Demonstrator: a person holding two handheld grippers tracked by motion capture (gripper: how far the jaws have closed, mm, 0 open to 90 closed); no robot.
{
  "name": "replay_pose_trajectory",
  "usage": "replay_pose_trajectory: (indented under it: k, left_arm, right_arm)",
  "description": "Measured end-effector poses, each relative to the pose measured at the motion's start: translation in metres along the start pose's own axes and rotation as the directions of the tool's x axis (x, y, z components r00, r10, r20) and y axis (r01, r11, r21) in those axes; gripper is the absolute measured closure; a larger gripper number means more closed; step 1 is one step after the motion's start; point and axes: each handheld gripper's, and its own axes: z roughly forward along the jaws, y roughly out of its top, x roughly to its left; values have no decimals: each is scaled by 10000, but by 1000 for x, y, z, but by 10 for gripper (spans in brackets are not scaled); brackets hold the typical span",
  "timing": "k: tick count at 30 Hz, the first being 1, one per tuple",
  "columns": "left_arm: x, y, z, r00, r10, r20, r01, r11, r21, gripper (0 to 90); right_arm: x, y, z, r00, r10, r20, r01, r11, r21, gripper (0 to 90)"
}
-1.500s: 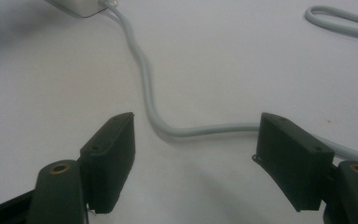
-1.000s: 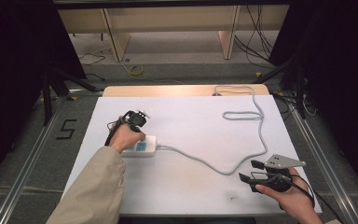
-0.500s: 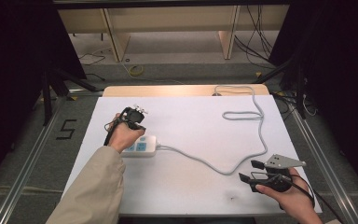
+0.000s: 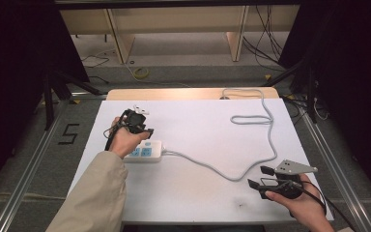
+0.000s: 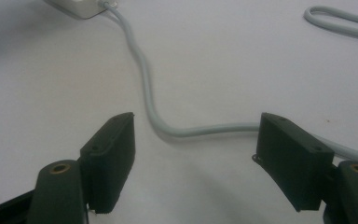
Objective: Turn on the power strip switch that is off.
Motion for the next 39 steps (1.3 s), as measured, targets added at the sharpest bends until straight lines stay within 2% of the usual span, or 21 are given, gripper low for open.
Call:
replay_pose_trajectory:
  k: [8,10,11,13,20,24,31,35,36,39]
  left_arm:
    - [0,-5,-2,9988,-328,373,338,9991,-245,322]
    - [-1,-6,-2,9987,-339,368,354,9985,-412,289]
    - [0,-7,-3,9988,-243,417,261,9988,-426,283]
    - [-1,-10,-4,9979,-266,596,301,9978,-584,266]
    - [0,-18,-17,9960,-291,840,390,9922,-1186,220]
    - [-2,-21,-24,9947,-356,968,471,9918,-1189,216]
    - [-8,-26,-32,9943,16,1070,123,9915,-1294,195]
    - [-11,-30,-35,9938,174,1095,-8,9887,-1501,193]
    - [-12,-31,-36,9937,119,1117,61,9872,-1595,193]
    - [-14,-34,-37,9933,278,1124,-94,9868,-1617,190]
  right_arm:
    - [0,0,0,10000,21,16,-21,10000,-5,287]
    - [0,0,0,10000,37,21,-37,10000,0,287]
    - [-1,0,0,10000,43,14,-43,10000,-12,287]
    - [0,0,0,10000,39,20,-39,10000,-8,287]
    - [0,0,0,10000,30,27,-30,10000,-7,287]
    - [-1,0,1,10000,29,26,-29,10000,-3,287]
    - [0,0,0,10000,44,12,-44,10000,-19,286]
    - [-1,0,0,10000,35,1,-35,10000,-33,286]
    - [-1,0,0,10000,19,6,-19,10000,-27,285]
    - [-1,0,0,10000,0,12,0,10000,-40,285]
